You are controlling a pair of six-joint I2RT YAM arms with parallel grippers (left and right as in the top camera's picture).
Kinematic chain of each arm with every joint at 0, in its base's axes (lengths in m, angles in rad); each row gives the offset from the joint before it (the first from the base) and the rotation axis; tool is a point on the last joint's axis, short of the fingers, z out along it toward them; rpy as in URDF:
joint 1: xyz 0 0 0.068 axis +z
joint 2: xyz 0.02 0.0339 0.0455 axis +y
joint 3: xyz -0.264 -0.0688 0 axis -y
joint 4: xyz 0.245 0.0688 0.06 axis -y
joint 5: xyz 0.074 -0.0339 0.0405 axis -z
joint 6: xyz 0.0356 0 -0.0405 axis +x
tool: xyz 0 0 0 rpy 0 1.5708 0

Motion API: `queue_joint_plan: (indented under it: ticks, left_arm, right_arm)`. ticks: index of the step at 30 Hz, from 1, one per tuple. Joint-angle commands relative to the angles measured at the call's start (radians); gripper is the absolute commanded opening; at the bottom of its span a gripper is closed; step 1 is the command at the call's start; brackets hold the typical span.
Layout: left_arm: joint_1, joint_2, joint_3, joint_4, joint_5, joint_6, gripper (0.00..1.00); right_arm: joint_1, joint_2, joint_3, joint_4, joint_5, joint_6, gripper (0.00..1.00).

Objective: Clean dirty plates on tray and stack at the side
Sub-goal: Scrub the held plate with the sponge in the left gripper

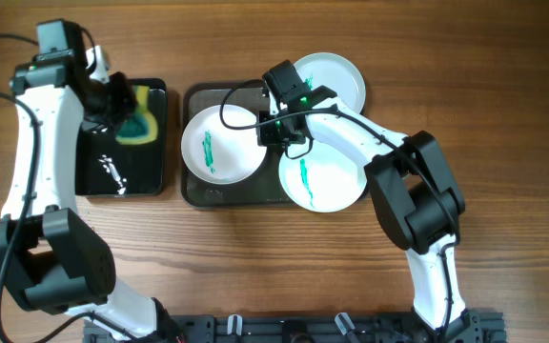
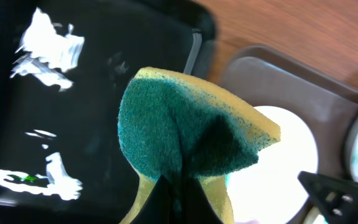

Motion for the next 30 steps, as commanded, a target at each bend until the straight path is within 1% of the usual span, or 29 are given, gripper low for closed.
queue_joint_plan:
  ticks: [1,7,11,15,17,22,25,30]
  left_arm:
    - [-0.068,-0.011,-0.048,0.051,0.074,-0.039,0.04]
    - [-0.162,0.016,-0.153,0.154,0.074,-0.122,0.04]
    - [-0.220,0.058,-0.232,0.232,0.070,-0.128,0.04]
    - [-0.248,0.100,-0.293,0.291,-0.008,-0.184,0.04]
    - [-0.251,0.126,-0.316,0.324,-0.016,-0.188,0.04]
    - [-0.296,0.196,-0.366,0.442,0.034,-0.176,0.04]
    - [-0.345,0.229,-0.371,0.473,0.055,-0.173,0.04]
    - [-0.420,0.238,-0.371,0.492,0.189,-0.173,0.04]
  right_arm:
    - [-0.005,0.014,0.008,0.000,-0.029,-0.009,0.04]
    - [-0.008,0.014,0.008,0.000,-0.029,-0.003,0.04]
    - [-0.027,0.014,0.008,-0.003,-0.068,-0.003,0.04]
    - [-0.042,0.017,0.002,-0.003,-0.097,-0.003,0.04]
    - [-0.043,0.018,-0.006,0.003,-0.097,-0.003,0.04]
    - [-0.043,0.018,-0.010,0.013,-0.104,-0.003,0.04]
    - [-0.043,0.018,-0.010,0.013,-0.104,-0.003,0.04]
    - [-0.043,0.018,-0.010,0.013,-0.103,-0.004,0.05]
